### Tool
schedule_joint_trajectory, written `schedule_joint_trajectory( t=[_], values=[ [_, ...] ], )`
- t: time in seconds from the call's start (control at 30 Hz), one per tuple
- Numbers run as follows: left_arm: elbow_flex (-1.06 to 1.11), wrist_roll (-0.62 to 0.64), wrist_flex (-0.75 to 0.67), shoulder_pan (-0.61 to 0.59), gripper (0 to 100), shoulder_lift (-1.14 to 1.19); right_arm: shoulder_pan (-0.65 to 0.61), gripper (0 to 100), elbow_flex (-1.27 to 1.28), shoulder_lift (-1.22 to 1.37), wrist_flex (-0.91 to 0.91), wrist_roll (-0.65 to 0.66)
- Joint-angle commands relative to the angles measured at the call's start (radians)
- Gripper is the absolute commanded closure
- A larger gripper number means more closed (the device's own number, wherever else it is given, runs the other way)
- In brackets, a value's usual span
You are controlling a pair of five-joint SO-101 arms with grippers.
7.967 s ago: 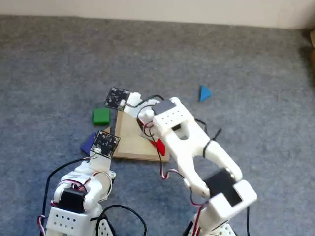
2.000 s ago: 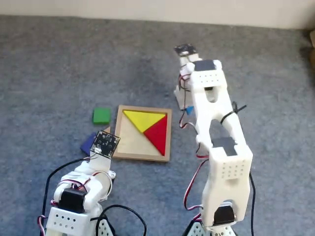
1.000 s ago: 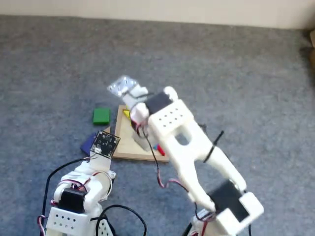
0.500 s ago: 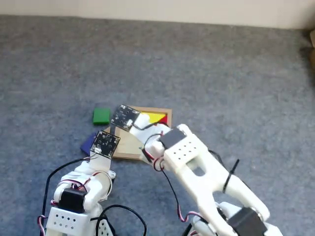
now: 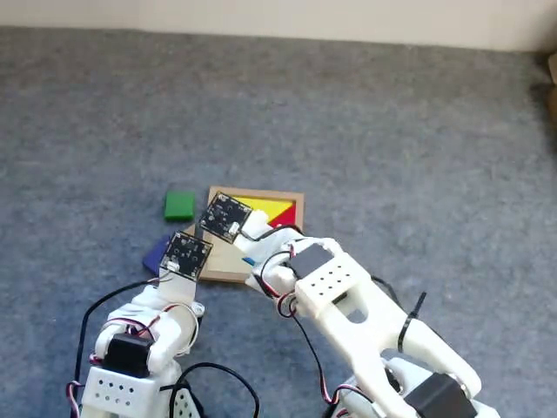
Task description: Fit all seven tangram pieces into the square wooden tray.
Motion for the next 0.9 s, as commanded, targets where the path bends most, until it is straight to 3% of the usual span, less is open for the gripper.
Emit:
schedule_joint_trajectory(
  t=[0.0,0.13,0.5,0.6,0.73,0.87],
  values=[
    [0.021,0.005,0.006,-0.005,99,-0.036,-0.007,86.5,-0.005,-0.044,-0.024,0.003],
    [0.021,0.005,0.006,-0.005,99,-0.036,-0.004,77.5,-0.004,-0.042,-0.024,0.002],
    [0.021,0.005,0.006,-0.005,99,-0.036,-0.004,77.2,-0.002,-0.044,-0.019,0.002],
    [0.021,0.005,0.006,-0.005,99,-0.036,-0.004,84.3,-0.004,-0.05,-0.019,-0.014],
    [0.021,0.005,0.006,-0.005,99,-0.036,-0.005,97.1,-0.013,-0.045,-0.022,-0.161],
    [0.021,0.005,0.006,-0.005,99,-0.036,-0.01,99.1,-0.002,-0.042,-0.111,-0.292]
  ],
)
